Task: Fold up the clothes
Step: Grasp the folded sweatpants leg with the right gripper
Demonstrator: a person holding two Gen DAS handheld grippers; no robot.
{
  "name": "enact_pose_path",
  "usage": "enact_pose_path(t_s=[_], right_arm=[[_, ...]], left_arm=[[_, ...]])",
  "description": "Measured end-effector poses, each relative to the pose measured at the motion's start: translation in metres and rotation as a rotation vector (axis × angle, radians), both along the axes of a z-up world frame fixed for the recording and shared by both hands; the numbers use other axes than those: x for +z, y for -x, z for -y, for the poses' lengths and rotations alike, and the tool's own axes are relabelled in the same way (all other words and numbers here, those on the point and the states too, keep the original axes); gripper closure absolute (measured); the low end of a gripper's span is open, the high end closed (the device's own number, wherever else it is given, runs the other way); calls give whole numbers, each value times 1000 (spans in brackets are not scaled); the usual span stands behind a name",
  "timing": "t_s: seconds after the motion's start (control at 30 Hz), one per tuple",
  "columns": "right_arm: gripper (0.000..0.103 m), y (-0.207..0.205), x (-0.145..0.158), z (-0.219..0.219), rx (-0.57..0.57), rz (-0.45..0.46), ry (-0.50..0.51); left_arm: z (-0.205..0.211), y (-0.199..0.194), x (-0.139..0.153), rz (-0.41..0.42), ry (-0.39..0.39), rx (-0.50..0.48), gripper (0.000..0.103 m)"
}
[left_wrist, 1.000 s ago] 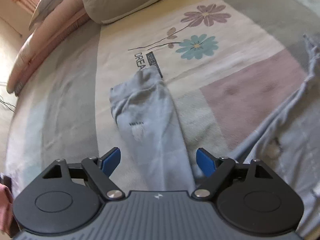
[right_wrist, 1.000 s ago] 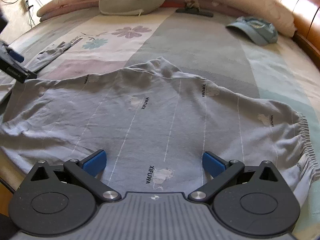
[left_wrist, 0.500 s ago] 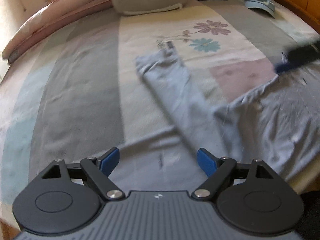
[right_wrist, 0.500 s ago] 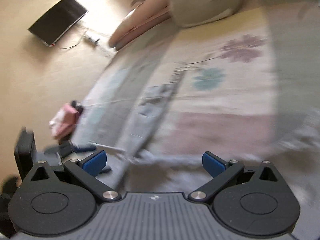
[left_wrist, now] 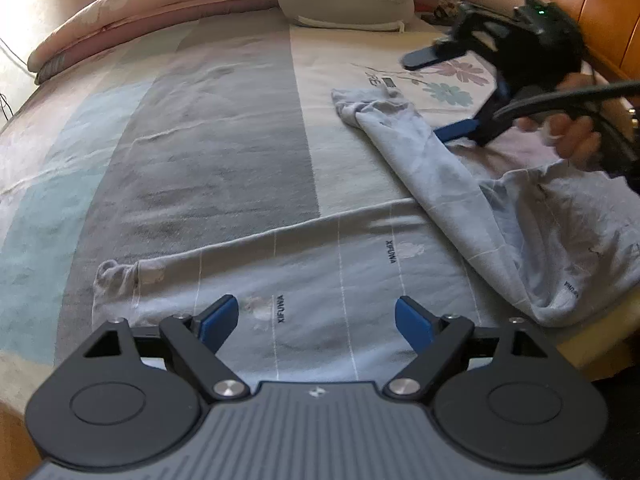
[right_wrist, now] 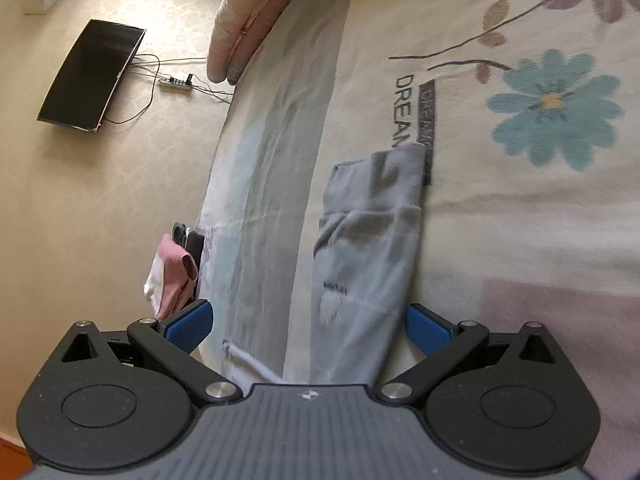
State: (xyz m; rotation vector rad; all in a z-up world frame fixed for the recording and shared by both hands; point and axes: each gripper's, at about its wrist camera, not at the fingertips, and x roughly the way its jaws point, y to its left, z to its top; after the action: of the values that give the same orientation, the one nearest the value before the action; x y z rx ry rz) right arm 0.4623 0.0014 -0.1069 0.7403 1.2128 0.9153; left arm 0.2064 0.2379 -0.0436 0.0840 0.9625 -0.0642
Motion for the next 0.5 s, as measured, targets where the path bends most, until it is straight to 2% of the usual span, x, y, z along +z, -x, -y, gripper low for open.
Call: enact_pose_path(t_s=[0.13,0.2,0.33,0.5], right_arm=[[0,-4,1,-15,-30,27,-6],[0,3,0,-17,-25,14,-27],[0,7,0,-25,3,56,-44],[0,-9,-2,-30,-48,-16,-156]], left_arm=[[-11,5,0,11,20,17,17],[-16,8,0,18,31,22,17],[-26,11,-3,21,35,49,17],[-34,18,-2,27,44,71,17]])
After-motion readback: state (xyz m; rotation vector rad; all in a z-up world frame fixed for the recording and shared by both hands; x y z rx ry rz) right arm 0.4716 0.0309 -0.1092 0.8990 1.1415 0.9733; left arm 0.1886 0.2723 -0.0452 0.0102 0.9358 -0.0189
